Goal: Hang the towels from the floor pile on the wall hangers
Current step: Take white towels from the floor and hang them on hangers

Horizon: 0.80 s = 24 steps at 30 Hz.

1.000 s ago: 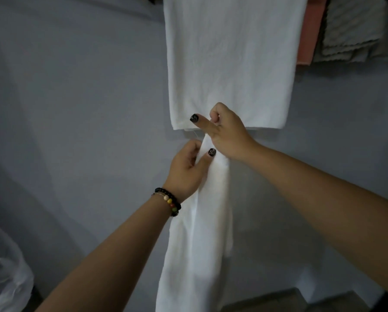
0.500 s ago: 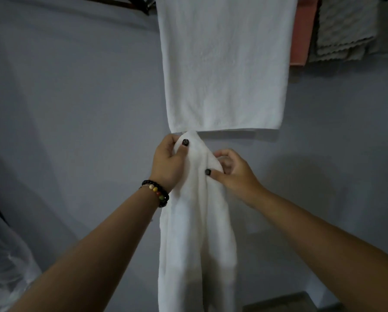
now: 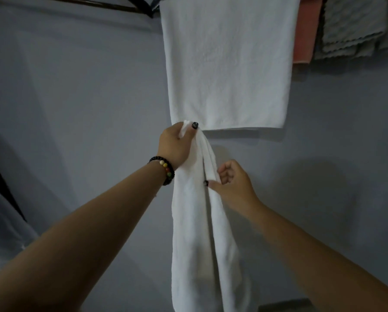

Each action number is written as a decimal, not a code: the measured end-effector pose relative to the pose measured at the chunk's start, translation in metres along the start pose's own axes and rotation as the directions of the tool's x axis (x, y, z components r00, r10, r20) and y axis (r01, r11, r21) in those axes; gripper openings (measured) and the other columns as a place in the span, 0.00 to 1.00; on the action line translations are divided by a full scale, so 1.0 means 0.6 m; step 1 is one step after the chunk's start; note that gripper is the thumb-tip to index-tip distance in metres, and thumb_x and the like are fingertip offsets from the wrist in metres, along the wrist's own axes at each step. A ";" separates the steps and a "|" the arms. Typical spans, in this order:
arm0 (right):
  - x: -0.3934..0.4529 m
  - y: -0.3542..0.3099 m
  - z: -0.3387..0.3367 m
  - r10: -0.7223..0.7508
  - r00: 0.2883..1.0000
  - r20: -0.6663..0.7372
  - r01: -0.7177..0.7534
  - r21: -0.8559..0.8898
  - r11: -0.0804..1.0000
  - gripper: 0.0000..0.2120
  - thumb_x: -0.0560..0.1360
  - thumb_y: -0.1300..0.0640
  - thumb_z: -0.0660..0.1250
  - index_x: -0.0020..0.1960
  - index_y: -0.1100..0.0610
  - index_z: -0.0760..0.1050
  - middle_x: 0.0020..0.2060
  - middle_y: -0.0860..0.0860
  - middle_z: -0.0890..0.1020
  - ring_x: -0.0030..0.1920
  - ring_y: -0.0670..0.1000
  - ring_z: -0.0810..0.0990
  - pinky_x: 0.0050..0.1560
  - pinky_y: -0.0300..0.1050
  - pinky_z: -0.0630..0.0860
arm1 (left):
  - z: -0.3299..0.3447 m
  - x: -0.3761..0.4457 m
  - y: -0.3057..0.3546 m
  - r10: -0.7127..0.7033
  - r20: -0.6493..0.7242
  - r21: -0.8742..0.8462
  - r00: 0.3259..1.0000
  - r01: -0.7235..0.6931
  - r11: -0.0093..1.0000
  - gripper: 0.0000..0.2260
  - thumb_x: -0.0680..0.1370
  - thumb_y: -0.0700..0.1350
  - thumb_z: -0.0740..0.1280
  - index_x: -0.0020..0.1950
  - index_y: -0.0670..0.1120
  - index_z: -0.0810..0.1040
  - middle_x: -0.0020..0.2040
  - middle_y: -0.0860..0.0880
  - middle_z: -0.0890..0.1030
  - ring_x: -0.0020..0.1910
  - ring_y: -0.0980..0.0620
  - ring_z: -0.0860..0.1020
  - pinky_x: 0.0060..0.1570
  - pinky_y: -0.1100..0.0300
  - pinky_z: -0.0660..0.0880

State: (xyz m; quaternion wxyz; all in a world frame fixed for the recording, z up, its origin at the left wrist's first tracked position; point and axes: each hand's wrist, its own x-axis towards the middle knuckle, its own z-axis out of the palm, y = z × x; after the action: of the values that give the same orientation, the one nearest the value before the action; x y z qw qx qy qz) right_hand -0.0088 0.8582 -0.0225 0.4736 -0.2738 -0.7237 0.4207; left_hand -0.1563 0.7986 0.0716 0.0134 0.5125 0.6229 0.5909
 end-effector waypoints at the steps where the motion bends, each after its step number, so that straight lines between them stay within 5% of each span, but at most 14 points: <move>1: -0.010 0.010 0.001 -0.008 1.000 0.005 0.008 -0.042 0.999 0.18 0.65 0.60 0.78 0.41 0.51 0.68 0.35 0.50 0.76 0.34 0.47 0.72 0.38 0.43 0.73 | -0.002 0.005 0.002 -0.032 -0.011 -0.045 0.999 0.031 0.998 0.18 0.80 0.53 0.63 0.33 0.46 0.69 0.30 0.53 0.71 0.26 0.60 0.69 0.30 0.68 0.67; 10: -0.092 0.100 0.032 0.017 0.983 0.180 0.023 -0.217 0.976 0.18 0.71 0.58 0.73 0.35 0.49 0.63 0.28 0.44 0.67 0.27 0.41 0.67 0.30 0.32 0.65 | -0.023 0.046 0.019 -0.106 -0.079 -0.208 0.991 0.087 0.974 0.14 0.80 0.54 0.63 0.45 0.44 0.74 0.40 0.45 0.74 0.38 0.51 0.74 0.41 0.55 0.75; 14: -0.112 0.142 0.052 0.058 0.973 0.224 -0.011 -0.205 0.979 0.10 0.74 0.53 0.70 0.46 0.48 0.67 0.35 0.44 0.74 0.32 0.41 0.73 0.36 0.36 0.70 | -0.036 0.058 0.024 -0.107 -0.112 -0.214 0.988 0.081 0.974 0.14 0.80 0.55 0.63 0.47 0.44 0.74 0.42 0.45 0.74 0.39 0.50 0.74 0.44 0.52 0.76; 16: -0.126 0.165 0.059 0.084 0.982 0.168 -0.051 -0.189 0.981 0.16 0.73 0.55 0.71 0.53 0.50 0.65 0.43 0.42 0.77 0.40 0.41 0.78 0.40 0.36 0.75 | -0.049 0.065 0.023 -0.117 -0.129 -0.212 0.985 0.087 0.973 0.13 0.80 0.55 0.63 0.48 0.45 0.73 0.43 0.44 0.74 0.40 0.50 0.74 0.44 0.51 0.76; 19: -0.151 0.197 0.068 0.053 0.996 0.077 -0.027 -0.299 0.954 0.16 0.72 0.58 0.71 0.46 0.51 0.63 0.39 0.44 0.73 0.34 0.43 0.75 0.36 0.40 0.74 | -0.068 0.076 0.017 -0.125 -0.165 -0.195 0.978 0.092 0.977 0.13 0.80 0.55 0.62 0.47 0.46 0.73 0.42 0.45 0.74 0.40 0.50 0.74 0.44 0.52 0.76; 24: -0.183 0.256 0.084 0.024 0.972 0.232 0.074 -0.404 0.912 0.19 0.70 0.67 0.69 0.40 0.47 0.63 0.44 0.41 0.67 0.36 0.45 0.73 0.37 0.36 0.74 | -0.079 0.083 -0.007 -0.138 -0.187 -0.140 0.973 0.113 0.984 0.14 0.80 0.54 0.62 0.41 0.46 0.72 0.35 0.50 0.73 0.33 0.53 0.73 0.37 0.58 0.75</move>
State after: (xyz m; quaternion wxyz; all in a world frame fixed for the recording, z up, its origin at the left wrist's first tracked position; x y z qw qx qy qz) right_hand -0.0112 0.8292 -0.2157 0.3235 -0.3065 -0.8494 0.2826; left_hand -0.2123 0.7980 0.1121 0.0220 0.4094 0.6132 0.6752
